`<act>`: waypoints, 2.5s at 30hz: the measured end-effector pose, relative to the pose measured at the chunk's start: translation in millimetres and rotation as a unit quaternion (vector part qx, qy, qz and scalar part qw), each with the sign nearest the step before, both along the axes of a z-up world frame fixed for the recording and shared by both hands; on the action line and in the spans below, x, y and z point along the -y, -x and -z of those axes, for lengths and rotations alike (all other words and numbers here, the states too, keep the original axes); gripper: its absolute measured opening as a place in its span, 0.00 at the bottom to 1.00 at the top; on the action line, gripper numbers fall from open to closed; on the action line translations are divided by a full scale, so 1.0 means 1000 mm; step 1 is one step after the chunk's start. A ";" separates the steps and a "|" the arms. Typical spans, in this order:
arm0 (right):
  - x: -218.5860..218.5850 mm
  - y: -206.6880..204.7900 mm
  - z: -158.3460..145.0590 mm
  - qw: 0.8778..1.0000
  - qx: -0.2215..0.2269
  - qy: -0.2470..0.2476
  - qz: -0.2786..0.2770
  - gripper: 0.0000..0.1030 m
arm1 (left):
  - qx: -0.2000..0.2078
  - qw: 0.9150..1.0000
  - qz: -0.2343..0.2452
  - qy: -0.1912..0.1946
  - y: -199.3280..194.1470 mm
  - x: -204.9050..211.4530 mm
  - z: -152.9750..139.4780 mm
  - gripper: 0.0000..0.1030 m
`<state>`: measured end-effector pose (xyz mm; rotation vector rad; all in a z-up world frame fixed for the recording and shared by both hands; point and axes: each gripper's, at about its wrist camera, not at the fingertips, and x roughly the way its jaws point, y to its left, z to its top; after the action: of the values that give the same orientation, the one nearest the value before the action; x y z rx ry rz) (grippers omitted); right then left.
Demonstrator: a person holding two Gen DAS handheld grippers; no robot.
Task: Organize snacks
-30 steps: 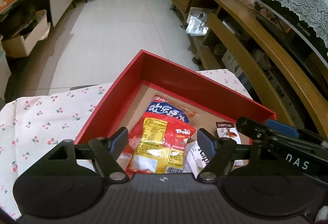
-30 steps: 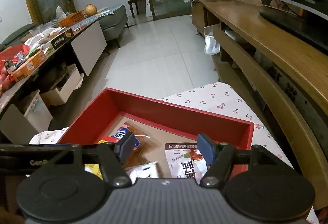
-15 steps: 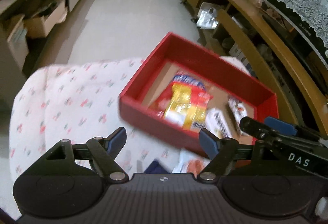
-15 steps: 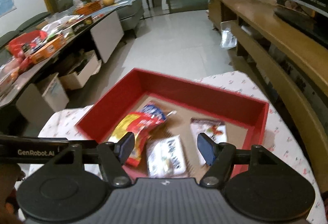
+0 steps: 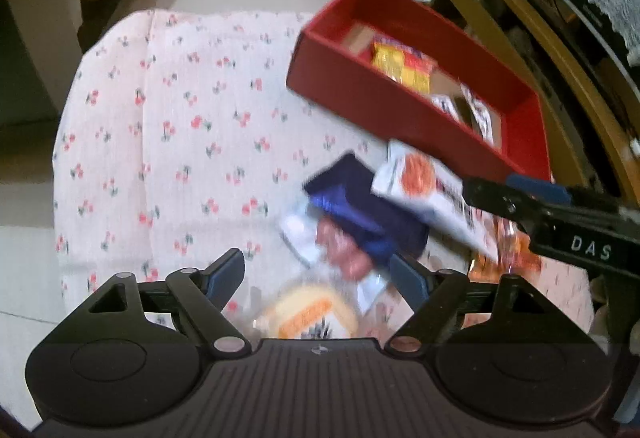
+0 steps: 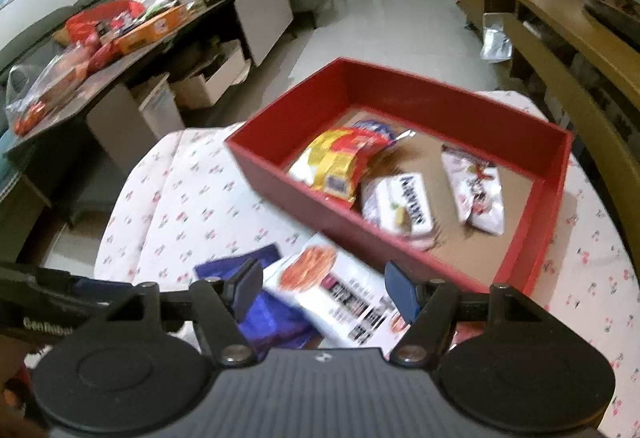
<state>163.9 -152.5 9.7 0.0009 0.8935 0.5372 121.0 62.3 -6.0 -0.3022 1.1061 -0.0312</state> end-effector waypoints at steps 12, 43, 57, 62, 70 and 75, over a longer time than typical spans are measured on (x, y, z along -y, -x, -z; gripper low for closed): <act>-0.008 0.022 0.011 0.999 -0.038 -0.003 -0.025 0.67 | -0.065 0.989 0.124 -0.048 0.008 0.025 0.038 0.89; -0.012 -0.034 0.052 0.993 -0.076 0.033 -0.083 0.70 | -0.058 0.991 0.119 -0.025 0.025 0.027 0.026 0.62; -0.031 -0.027 0.036 0.990 -0.040 0.070 -0.115 0.69 | -0.058 0.991 0.120 -0.021 0.022 0.027 0.028 0.64; -0.033 -0.050 0.058 0.989 -0.052 0.078 -0.111 0.69 | -0.065 0.990 0.122 -0.018 0.020 0.027 0.030 0.64; -0.003 -0.026 0.060 0.988 -0.134 0.016 -0.079 0.48 | -0.065 0.989 0.130 -0.019 0.020 0.029 0.029 0.67; 0.000 0.017 0.056 0.986 -0.143 0.039 -0.082 0.47 | -0.070 0.988 0.135 -0.025 0.023 0.029 0.032 0.67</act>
<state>146.8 -152.7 -46.0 -0.0693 1.2021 0.6661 97.6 33.0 -37.8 -0.1086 1.2792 -0.2248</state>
